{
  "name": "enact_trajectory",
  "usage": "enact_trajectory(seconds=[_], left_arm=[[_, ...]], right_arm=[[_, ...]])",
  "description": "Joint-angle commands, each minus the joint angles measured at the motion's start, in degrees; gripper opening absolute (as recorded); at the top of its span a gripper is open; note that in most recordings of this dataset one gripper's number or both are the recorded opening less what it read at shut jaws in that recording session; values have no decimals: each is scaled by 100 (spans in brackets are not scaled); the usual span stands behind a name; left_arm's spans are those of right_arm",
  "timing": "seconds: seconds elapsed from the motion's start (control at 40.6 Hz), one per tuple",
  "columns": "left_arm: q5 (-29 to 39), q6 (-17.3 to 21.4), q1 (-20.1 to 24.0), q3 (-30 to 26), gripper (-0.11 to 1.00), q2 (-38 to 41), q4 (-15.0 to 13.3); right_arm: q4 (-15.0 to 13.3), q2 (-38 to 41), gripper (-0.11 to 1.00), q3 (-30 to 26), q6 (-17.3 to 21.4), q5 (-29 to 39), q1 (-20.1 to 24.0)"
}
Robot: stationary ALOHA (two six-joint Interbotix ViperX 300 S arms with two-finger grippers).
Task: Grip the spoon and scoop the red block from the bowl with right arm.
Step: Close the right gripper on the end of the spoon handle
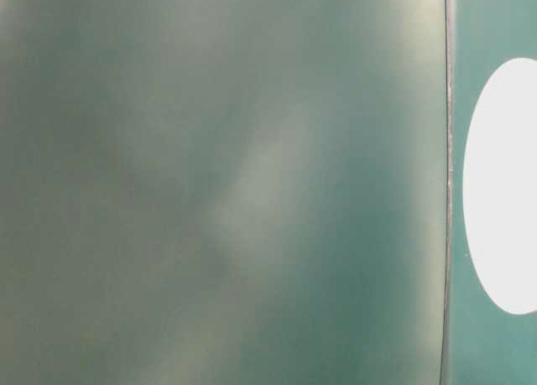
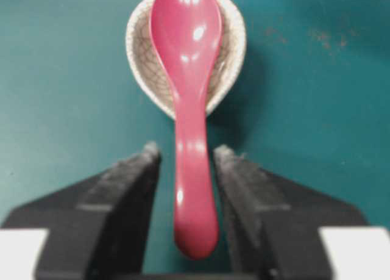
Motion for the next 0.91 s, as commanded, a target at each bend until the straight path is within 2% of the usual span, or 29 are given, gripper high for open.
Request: enact_trajectory(seconds=[0.0, 0.173, 0.666, 0.888], left_arm=[[-26, -9, 18, -141, 0, 53, 9], [-26, -9, 18, -141, 0, 53, 9], [18, -9, 18, -141, 0, 53, 9], [26, -9, 18, -141, 0, 53, 9]], right_arm=[[0, -53, 43, -18, 18, -70, 62], [0, -53, 35, -35, 18, -70, 97], [9, -53, 34, -53, 26, -70, 97], [18, -44, 27, -62, 26, -79, 97]])
